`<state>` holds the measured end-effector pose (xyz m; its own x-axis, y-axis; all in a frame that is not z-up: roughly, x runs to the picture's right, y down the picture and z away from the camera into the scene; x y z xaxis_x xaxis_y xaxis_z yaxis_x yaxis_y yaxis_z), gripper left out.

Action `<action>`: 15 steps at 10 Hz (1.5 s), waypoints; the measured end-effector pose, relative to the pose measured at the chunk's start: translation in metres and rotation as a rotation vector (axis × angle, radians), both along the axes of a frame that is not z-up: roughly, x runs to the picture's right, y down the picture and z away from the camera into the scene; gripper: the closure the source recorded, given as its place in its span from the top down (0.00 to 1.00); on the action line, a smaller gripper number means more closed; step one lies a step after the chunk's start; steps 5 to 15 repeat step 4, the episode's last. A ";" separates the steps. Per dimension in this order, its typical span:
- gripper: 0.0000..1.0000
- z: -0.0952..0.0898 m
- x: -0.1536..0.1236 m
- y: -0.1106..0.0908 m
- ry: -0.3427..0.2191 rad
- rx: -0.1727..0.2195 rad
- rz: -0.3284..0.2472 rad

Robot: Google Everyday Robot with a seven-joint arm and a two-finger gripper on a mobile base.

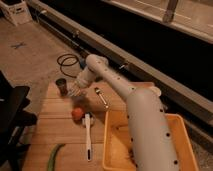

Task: Place towel in table surface

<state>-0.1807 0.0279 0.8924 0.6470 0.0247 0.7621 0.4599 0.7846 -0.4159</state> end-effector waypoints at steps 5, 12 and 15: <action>0.68 -0.001 0.001 -0.001 0.001 0.002 0.006; 0.68 -0.001 0.001 -0.001 0.001 0.002 0.006; 0.68 -0.001 0.001 -0.001 0.001 0.002 0.006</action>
